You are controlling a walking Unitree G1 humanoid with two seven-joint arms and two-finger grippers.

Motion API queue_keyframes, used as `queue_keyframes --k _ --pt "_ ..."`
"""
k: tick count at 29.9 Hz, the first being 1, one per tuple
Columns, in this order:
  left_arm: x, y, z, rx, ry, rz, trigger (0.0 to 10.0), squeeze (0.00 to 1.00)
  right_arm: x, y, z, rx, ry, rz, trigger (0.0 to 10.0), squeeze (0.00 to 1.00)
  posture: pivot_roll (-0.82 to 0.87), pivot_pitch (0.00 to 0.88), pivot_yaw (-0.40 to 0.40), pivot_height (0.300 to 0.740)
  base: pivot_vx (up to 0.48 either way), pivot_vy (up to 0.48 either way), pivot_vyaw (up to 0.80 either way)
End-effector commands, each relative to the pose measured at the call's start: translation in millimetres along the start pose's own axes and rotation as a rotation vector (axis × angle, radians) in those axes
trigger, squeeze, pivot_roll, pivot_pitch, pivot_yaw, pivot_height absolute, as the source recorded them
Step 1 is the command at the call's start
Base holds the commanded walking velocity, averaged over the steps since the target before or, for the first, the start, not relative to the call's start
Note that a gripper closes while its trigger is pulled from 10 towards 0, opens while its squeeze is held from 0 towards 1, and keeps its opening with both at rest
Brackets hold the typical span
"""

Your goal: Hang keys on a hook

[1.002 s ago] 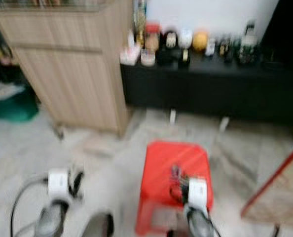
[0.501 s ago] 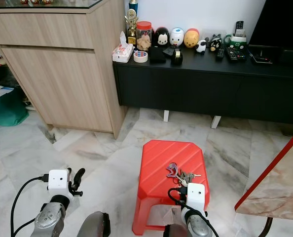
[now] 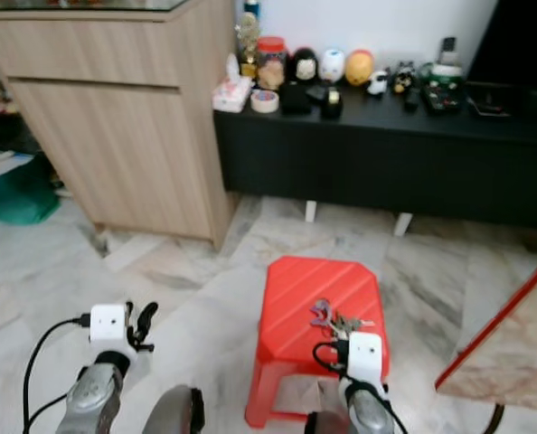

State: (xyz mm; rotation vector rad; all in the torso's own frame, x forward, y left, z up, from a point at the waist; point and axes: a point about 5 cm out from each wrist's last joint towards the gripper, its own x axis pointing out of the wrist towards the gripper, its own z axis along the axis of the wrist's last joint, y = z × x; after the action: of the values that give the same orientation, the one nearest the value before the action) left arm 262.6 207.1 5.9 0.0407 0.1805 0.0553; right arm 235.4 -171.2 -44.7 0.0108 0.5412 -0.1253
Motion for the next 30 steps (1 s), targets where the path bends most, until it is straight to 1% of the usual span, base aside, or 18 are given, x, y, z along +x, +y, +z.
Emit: queue_keyframes --k 1,8,30 --pt "0.0 -1.4 -1.6 -0.014 0.009 0.0 10.0 0.0 -0.5 -0.7 -0.7 0.01 -0.001 -0.005 10.0 0.0 -0.01 0.038 -0.013 0.627 0.0 0.0 0.0" --pt "1.8 0.2 0.3 -0.017 0.005 0.004 10.0 0.0 -1.7 0.5 -3.6 0.008 0.008 -0.002 10.0 0.0 0.0 0.04 -0.016 0.627 0.215 0.0 0.0" --pt "2.0 1.9 -0.1 -0.01 0.006 0.014 10.0 0.0 -0.9 4.1 -3.2 0.009 0.018 0.016 10.0 0.0 0.0 0.041 -0.018 0.627 0.263 0.0 0.0"
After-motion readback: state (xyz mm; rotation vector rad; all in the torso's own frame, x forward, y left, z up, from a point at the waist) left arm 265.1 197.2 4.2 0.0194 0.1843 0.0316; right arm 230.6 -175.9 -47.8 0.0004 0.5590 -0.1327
